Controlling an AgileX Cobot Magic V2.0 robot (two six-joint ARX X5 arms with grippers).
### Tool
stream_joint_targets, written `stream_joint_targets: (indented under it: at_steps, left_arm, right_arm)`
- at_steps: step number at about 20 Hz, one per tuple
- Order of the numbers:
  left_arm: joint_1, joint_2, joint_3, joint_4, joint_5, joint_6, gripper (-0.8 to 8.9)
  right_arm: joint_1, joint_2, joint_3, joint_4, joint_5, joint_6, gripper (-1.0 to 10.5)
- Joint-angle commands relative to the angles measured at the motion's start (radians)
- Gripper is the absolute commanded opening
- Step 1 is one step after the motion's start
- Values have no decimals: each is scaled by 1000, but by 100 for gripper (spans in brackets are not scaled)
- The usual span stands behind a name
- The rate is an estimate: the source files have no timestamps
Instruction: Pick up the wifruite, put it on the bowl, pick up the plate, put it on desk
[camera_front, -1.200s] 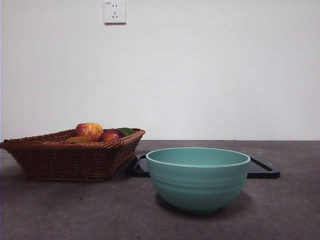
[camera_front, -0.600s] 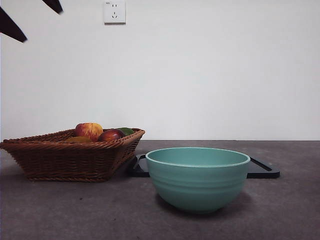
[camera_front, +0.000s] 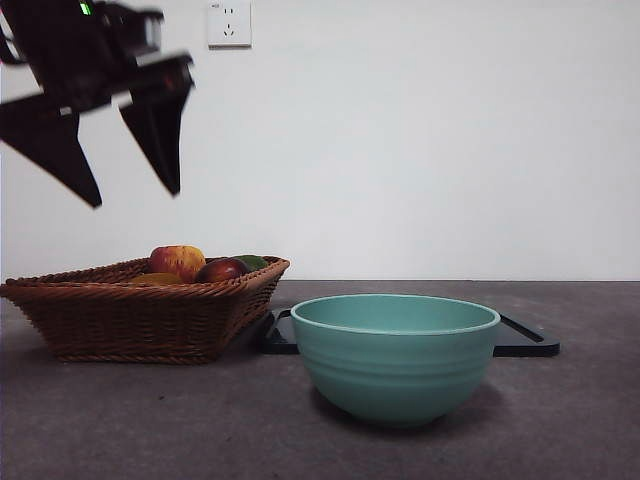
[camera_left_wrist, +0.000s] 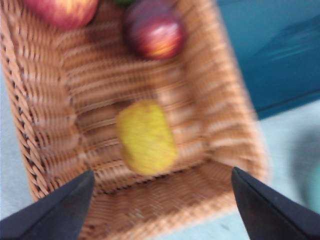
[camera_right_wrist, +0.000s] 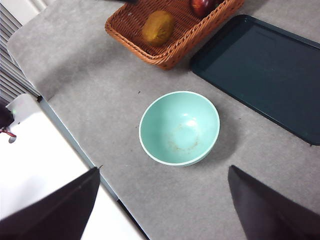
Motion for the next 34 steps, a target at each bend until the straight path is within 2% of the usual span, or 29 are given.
stream_joint_targets:
  at_steps: [1, 6, 9, 18, 20, 22, 26, 30, 34]
  left_arm:
    - [-6, 69, 24, 33, -8, -4, 433]
    - [-6, 178, 24, 101, -15, -5, 433]
    - [-6, 227, 24, 126, -56, -4, 433]
    - [-6, 304, 24, 185, -56, -5, 428]
    - [-6, 317, 24, 187, -57, -4, 398]
    - [-6, 321, 24, 189, -57, -4, 318]
    - [-6, 321, 24, 192, -57, -5, 271]
    - [-11, 297, 24, 174, -56, -5, 272]
    - [-44, 193, 24, 171, -55, -5, 274]
  right_arm:
    - [6, 6, 22, 6, -2, 17, 413]
    - [6, 6, 22, 6, -2, 17, 413]
    - [6, 6, 22, 6, -2, 17, 413]
    - [6, 6, 22, 6, -2, 17, 413]
    - [6, 6, 22, 6, -2, 17, 413]
    - [6, 6, 22, 6, -2, 17, 413]
    - [6, 6, 22, 5, -2, 18, 413]
    - [6, 6, 22, 5, -2, 18, 413]
    - [6, 6, 22, 6, -2, 18, 413]
